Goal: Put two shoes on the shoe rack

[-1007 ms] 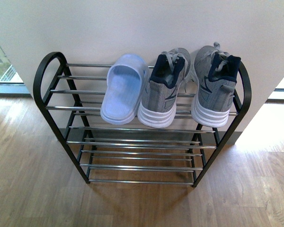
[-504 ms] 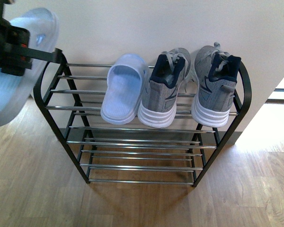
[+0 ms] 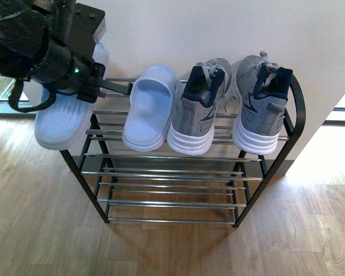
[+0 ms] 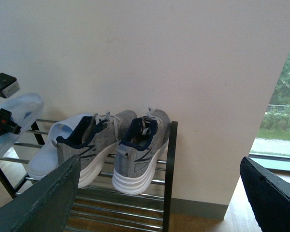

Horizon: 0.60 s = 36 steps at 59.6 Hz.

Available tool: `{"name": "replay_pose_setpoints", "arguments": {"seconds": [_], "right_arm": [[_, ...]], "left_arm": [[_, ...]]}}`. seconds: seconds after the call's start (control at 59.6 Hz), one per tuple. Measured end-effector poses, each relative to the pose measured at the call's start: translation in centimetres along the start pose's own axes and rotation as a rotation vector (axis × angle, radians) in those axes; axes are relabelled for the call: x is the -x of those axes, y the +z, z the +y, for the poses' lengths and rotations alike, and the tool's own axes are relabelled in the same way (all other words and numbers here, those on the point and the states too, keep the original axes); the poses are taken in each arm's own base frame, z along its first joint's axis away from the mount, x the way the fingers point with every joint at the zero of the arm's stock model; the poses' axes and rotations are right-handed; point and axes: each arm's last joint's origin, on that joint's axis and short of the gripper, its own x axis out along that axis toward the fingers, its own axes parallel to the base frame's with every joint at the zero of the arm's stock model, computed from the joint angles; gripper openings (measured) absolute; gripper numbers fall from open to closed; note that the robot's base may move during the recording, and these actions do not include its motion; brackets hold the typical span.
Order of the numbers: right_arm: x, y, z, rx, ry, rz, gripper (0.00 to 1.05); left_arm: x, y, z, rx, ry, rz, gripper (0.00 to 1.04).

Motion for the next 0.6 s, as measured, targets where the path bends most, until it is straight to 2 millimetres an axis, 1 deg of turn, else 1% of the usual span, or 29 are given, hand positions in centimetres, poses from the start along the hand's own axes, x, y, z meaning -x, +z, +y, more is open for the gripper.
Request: {"name": "replay_pose_setpoints", "arguments": {"seconds": [0.118,0.252,0.42,0.604], "right_arm": [[0.0,0.0,0.0,0.000,0.000,0.000,0.95],[0.0,0.0,0.0,0.000,0.000,0.000,0.95],[0.0,0.0,0.0,0.000,0.000,0.000,0.95],[0.0,0.0,0.0,0.000,0.000,0.000,0.95]], "left_arm": [[-1.6,0.6,-0.6,0.010,-0.001,0.011,0.02],[-2.9,1.0,-1.2,0.039,-0.024,0.017,0.02],[-3.6,1.6,-2.0,0.046,-0.030,0.013,0.02],[-4.0,1.7,-2.3,0.049,-0.028,0.011,0.02]]}}
